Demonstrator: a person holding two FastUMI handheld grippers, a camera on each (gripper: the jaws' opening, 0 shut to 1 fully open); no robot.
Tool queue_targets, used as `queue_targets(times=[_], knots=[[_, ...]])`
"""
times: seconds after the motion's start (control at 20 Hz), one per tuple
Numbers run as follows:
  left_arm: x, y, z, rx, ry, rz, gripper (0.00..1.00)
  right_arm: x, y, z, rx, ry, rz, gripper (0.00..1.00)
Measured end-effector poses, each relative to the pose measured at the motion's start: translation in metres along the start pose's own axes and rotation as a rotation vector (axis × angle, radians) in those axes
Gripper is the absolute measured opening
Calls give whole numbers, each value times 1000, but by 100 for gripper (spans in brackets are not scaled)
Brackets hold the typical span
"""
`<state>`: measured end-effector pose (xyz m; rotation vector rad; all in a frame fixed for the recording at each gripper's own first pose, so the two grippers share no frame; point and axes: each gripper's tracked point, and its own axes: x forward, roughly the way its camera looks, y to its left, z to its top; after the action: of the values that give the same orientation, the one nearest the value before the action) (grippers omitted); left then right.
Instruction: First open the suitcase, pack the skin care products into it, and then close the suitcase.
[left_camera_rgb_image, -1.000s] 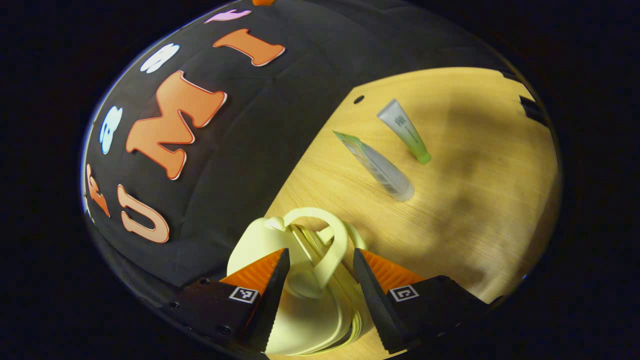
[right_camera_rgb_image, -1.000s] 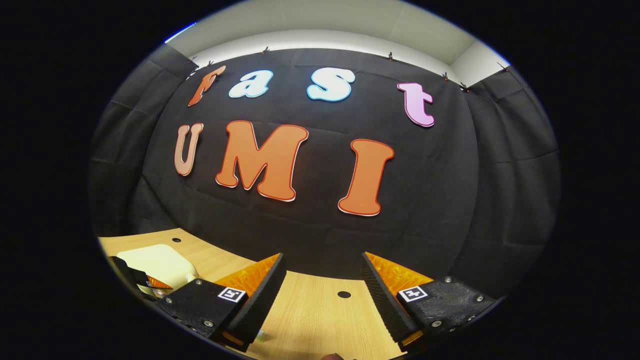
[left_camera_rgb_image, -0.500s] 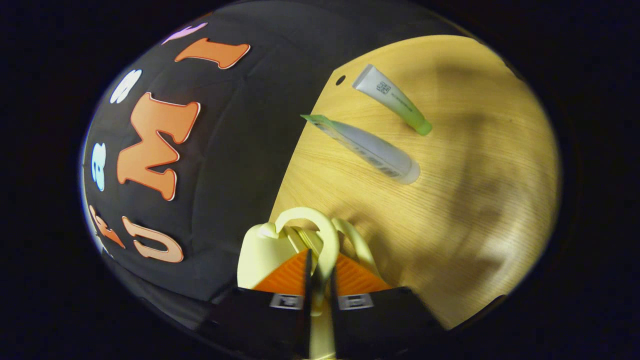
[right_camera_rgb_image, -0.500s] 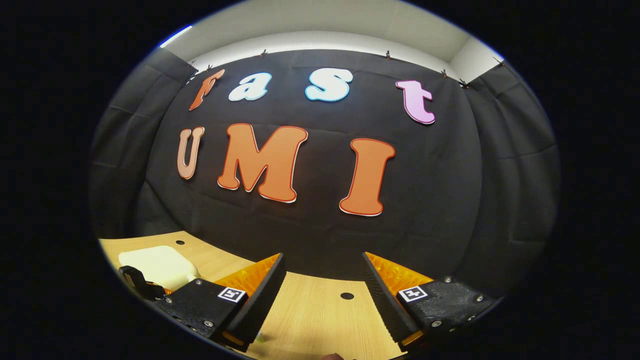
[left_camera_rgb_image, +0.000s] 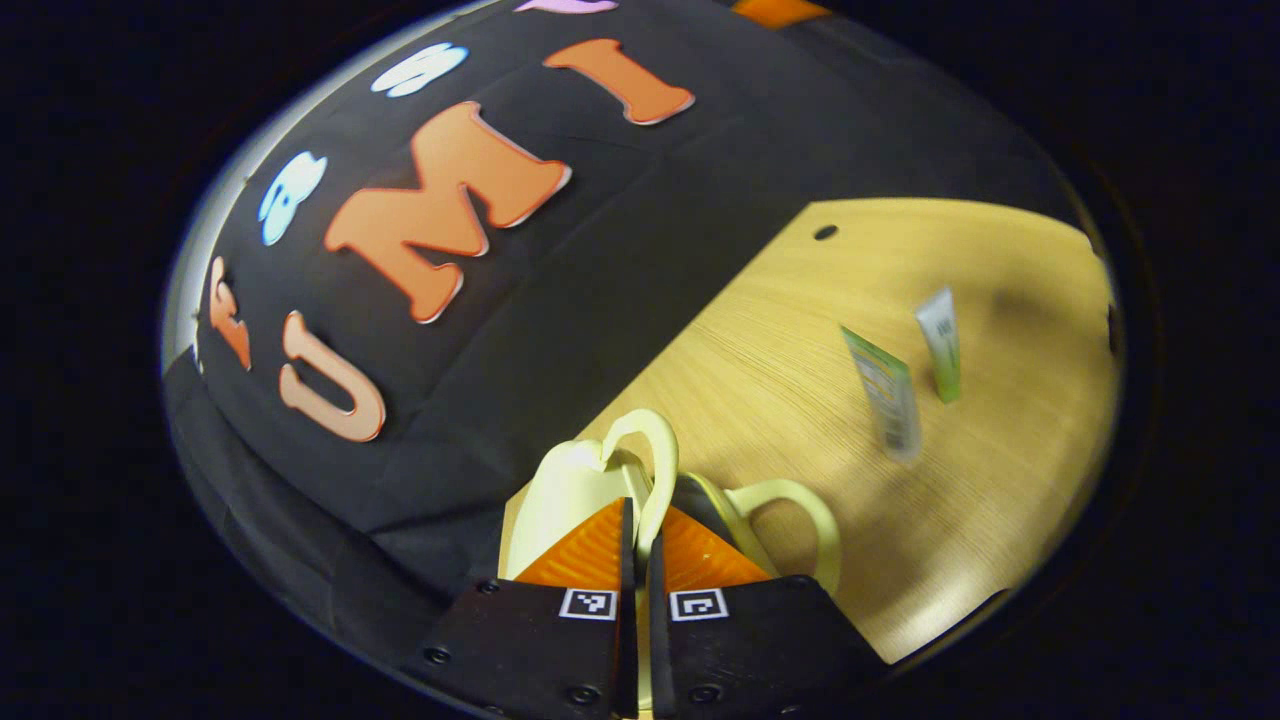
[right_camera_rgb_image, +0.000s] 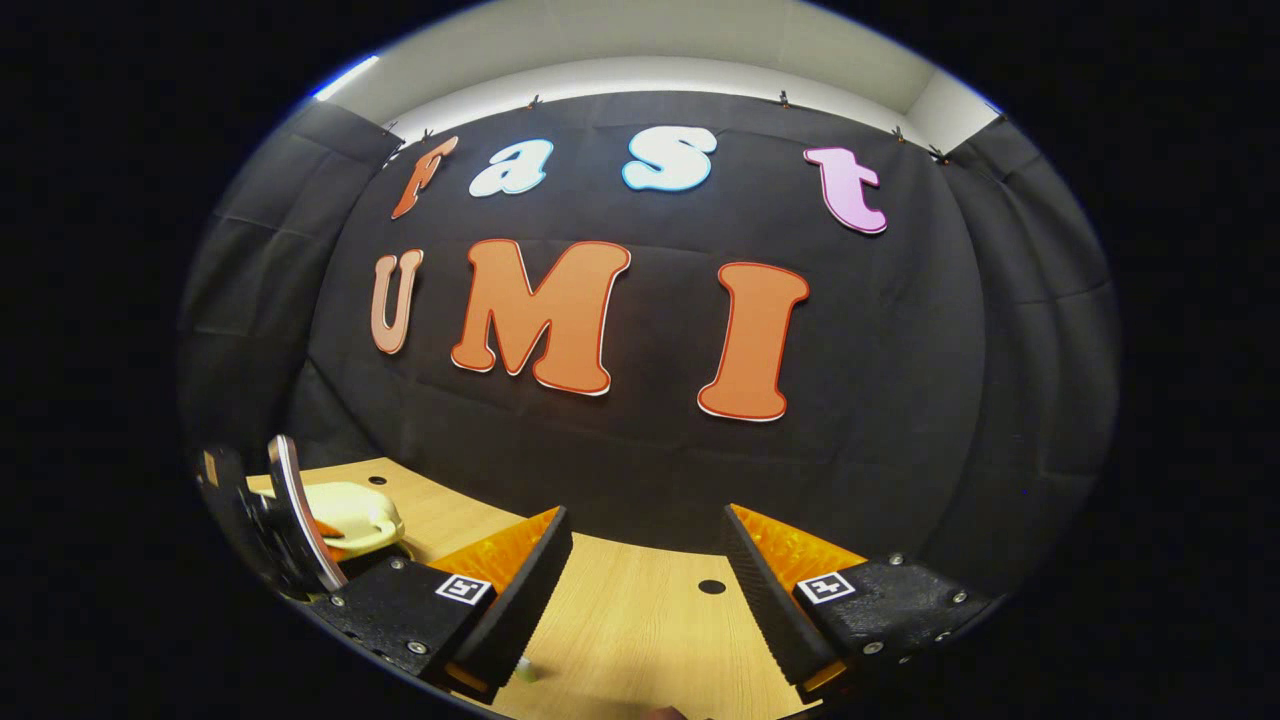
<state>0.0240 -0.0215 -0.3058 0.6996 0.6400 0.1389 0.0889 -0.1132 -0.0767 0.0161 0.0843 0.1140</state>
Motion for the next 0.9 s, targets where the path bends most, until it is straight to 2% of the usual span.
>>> queue_targets(times=[0.35,0.65,0.75,0.8,0.9], knots=[[-17,34,11,-259,-66,118,5,10,36,19,-11,-20,-28,95],[-14,57,1,-403,-59,205,5,18,91,36,-84,-31,-27,95],[-16,62,-5,-403,-54,230,5,18,110,42,-93,-37,-12,95],[-16,61,-10,-397,-46,240,5,20,118,42,-95,-33,-5,92],[-18,60,-21,-408,-32,256,5,21,131,43,-100,-23,-3,95]])
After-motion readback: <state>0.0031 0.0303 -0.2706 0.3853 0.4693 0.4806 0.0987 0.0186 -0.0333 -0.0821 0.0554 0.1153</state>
